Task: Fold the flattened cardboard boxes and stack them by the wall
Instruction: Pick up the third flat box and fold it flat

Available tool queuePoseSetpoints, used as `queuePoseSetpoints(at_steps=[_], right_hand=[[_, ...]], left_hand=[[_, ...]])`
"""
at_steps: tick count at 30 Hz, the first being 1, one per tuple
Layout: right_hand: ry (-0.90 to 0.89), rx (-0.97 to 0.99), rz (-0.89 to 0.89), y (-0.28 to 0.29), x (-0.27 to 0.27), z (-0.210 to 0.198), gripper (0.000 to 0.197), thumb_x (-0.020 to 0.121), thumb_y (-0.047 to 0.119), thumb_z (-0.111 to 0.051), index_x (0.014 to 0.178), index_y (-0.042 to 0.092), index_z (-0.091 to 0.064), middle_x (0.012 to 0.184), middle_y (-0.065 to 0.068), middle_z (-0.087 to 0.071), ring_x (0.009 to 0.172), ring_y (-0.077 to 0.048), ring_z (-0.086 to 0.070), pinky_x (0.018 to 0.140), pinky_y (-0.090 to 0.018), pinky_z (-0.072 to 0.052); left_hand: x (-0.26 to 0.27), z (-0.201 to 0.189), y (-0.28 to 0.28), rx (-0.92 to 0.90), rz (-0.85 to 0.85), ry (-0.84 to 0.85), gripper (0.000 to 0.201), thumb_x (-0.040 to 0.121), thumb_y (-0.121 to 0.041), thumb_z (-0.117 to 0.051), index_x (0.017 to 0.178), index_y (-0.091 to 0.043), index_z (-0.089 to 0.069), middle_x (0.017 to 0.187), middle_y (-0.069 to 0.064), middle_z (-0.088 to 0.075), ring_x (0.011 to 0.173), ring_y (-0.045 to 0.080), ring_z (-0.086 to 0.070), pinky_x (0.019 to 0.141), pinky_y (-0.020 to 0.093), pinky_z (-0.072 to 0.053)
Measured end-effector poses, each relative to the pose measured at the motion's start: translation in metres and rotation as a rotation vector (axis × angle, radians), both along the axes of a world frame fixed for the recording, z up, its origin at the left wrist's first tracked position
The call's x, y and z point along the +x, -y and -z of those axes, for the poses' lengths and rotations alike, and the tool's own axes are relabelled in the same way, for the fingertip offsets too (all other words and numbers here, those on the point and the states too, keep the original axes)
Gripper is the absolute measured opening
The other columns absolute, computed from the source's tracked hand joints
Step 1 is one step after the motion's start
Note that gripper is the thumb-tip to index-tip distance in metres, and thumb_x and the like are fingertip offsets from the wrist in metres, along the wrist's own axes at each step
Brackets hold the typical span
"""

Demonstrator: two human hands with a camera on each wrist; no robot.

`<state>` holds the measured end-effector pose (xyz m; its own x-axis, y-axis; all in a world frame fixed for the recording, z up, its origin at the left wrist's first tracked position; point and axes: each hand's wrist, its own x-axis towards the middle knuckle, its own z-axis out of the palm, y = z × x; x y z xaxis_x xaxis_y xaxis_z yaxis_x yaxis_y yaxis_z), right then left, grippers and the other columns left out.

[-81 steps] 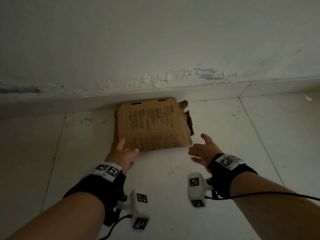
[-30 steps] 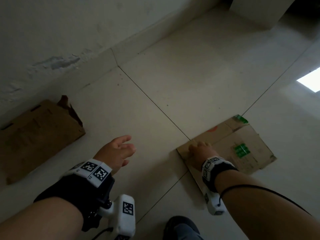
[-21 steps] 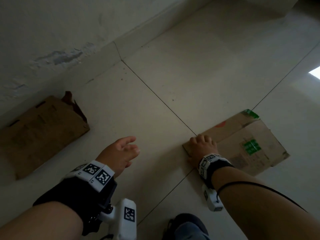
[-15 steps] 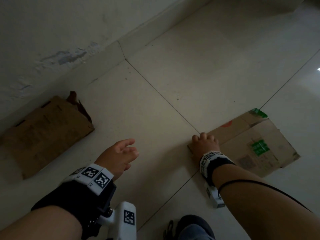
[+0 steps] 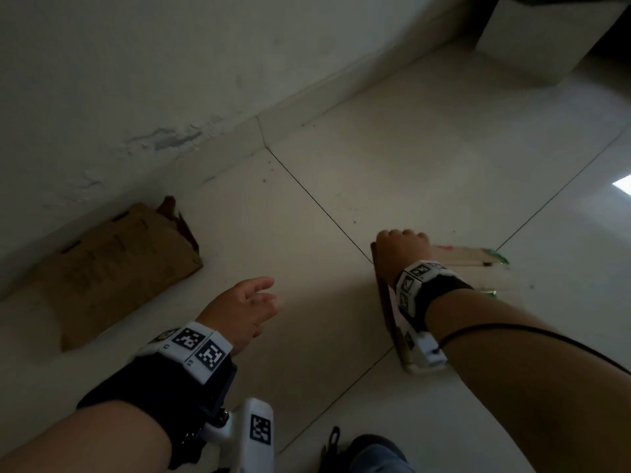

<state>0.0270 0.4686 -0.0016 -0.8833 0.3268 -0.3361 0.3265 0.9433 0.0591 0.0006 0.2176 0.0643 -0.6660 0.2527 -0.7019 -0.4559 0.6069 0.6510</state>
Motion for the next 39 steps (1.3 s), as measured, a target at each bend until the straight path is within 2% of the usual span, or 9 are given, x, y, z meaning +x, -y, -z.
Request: queuePoseSetpoints(at_steps=[3, 11, 18, 21, 23, 28, 31, 36, 39], right_hand=[[-0.066, -0.024, 0.035, 0.005, -0.014, -0.051, 0.033, 0.095, 0.024, -0.036, 0.119, 0.007, -0.051, 0.122, -0.011, -0.06, 0.113, -0.03, -0.055, 0.094, -0.041, -0.041], [-0.352, -0.255, 0.281, 0.042, -0.023, -0.175, 0.026, 0.093, 0.021, -0.036, 0.107, 0.005, -0.052, 0.108, -0.016, -0.062, 0.099, -0.035, -0.06, 0.082, -0.04, -0.048], [-0.642, -0.495, 0.333, 0.093, -0.02, -0.257, 0.016, 0.084, 0.012, -0.043, 0.069, 0.01, -0.046, 0.06, -0.003, -0.046, 0.058, -0.023, -0.05, 0.044, -0.022, -0.031], [-0.748, -0.678, 0.323, 0.133, -0.014, -0.281, 0.014, 0.085, 0.015, -0.044, 0.072, 0.012, -0.048, 0.071, -0.009, -0.059, 0.073, -0.031, -0.064, 0.062, -0.043, -0.057], [-0.776, -0.755, 0.328, 0.159, -0.007, -0.291, 0.011, 0.088, 0.017, -0.044, 0.078, 0.014, -0.048, 0.082, -0.012, -0.064, 0.08, -0.033, -0.065, 0.072, -0.05, -0.057], [-0.84, -0.928, 0.386, 0.213, 0.018, -0.294, 0.016, 0.088, 0.022, -0.047, 0.085, 0.009, -0.054, 0.078, -0.007, -0.063, 0.079, -0.031, -0.066, 0.074, -0.049, -0.057], [-0.839, -1.068, 0.428, 0.237, 0.027, -0.285, 0.016, 0.086, 0.024, -0.049, 0.083, 0.01, -0.056, 0.075, -0.007, -0.065, 0.076, -0.03, -0.066, 0.072, -0.05, -0.058], [-0.812, -1.128, 0.323, 0.262, 0.031, -0.284, 0.012, 0.089, 0.023, -0.051, 0.08, 0.016, -0.053, 0.073, -0.003, -0.061, 0.07, -0.022, -0.061, 0.069, -0.042, -0.057], [-0.768, -1.216, 0.302, 0.272, 0.031, -0.28, 0.015, 0.089, 0.016, -0.052, 0.075, 0.017, -0.05, 0.077, -0.007, -0.062, 0.078, -0.029, -0.066, 0.074, -0.044, -0.059]], left_hand=[[0.002, -0.023, 0.006, 0.021, -0.019, -0.044, 0.045, 0.089, -0.017, -0.054, 0.133, -0.021, -0.048, 0.111, -0.002, -0.058, 0.099, 0.021, -0.056, 0.096, 0.04, -0.047], [0.029, -0.082, 0.02, 0.152, -0.047, -0.096, 0.05, 0.088, -0.016, -0.058, 0.136, -0.018, -0.045, 0.13, 0.009, -0.053, 0.105, 0.019, -0.052, 0.085, 0.032, -0.042], [0.043, -0.144, 0.057, 0.229, -0.188, -0.179, 0.055, 0.087, -0.021, -0.06, 0.139, -0.019, -0.041, 0.13, 0.008, -0.051, 0.104, 0.019, -0.048, 0.087, 0.032, -0.04], [0.049, -0.168, 0.092, 0.164, -0.243, -0.257, 0.057, 0.087, -0.028, -0.058, 0.14, -0.016, -0.041, 0.131, 0.01, -0.052, 0.112, 0.025, -0.052, 0.096, 0.037, -0.044], [0.056, -0.179, 0.114, 0.135, -0.257, -0.282, 0.055, 0.089, -0.029, -0.057, 0.139, -0.014, -0.041, 0.14, 0.014, -0.048, 0.126, 0.031, -0.049, 0.103, 0.044, -0.042], [0.075, -0.193, 0.16, 0.082, -0.272, -0.286, 0.049, 0.085, -0.037, -0.057, 0.132, -0.024, -0.049, 0.131, 0.009, -0.054, 0.108, 0.025, -0.057, 0.087, 0.041, -0.053], [0.086, -0.19, 0.173, 0.145, -0.371, -0.203, 0.034, 0.087, -0.031, -0.057, 0.119, -0.021, -0.054, 0.122, 0.013, -0.059, 0.101, 0.023, -0.056, 0.08, 0.036, -0.049], [0.097, -0.187, 0.185, 0.447, -0.626, -0.067, 0.032, 0.089, -0.035, -0.053, 0.114, -0.014, -0.057, 0.088, 0.01, -0.065, 0.079, 0.023, -0.06, 0.075, 0.034, -0.048], [0.09, -0.189, 0.197, 0.642, -0.794, -0.127, 0.03, 0.089, -0.032, -0.054, 0.115, -0.017, -0.058, 0.099, 0.012, -0.069, 0.085, 0.026, -0.065, 0.062, 0.032, -0.053]])
